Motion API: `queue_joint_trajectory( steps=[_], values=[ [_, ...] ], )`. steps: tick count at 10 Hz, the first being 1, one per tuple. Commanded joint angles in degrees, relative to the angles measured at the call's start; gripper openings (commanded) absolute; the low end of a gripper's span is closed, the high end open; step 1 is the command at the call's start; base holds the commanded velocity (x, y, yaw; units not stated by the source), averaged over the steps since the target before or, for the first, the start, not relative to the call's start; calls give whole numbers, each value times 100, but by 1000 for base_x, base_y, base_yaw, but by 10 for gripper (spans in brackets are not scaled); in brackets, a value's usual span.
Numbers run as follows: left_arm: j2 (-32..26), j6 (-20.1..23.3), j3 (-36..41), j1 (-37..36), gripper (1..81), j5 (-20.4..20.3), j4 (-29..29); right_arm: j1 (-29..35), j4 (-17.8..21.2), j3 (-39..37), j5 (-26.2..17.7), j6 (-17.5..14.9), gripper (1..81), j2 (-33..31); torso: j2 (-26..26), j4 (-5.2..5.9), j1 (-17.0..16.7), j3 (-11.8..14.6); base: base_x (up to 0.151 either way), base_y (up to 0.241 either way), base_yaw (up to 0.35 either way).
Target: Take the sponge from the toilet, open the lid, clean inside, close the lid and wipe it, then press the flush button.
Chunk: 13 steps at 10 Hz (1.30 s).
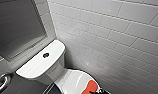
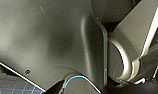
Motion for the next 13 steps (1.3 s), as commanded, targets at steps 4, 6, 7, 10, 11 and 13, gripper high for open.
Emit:
queue_joint_trajectory(
  steps=[4, 6, 7, 10, 11, 13],
  values=[
    [38, 5, 40, 161, 811, 477, -50, 491, -262, 119, -223, -7, 811, -80, 0, 0, 2, 4, 0, 0, 0],
    [38, 5, 48, 169, 811, 477, -42, 465, -271, 101, -223, -16, 10, -71, 0, 0, 2, 4, 0, 0, 0],
    [38, 5, 49, 169, 811, 477, -42, 473, -271, 101, -223, -7, 10, -71, 0, 0, 2, 4, 0, 0, 0],
    [55, 5, 49, 169, 811, 477, -33, 552, -385, 721, -163, -60, 10, -385, 0, -2, 2, 4, 0, 0, 0],
    [56, 5, 49, 169, 811, 477, -33, 631, -429, 1173, -91, -34, 10, -721, 0, 0, 2, 4, 0, 0, 0],
    [108, 5, 49, 152, 811, 468, 20, 711, -429, 2503, 40, -25, 10, -1780, 0, 0, 2, 4, 0, 0, 0]
  ],
)
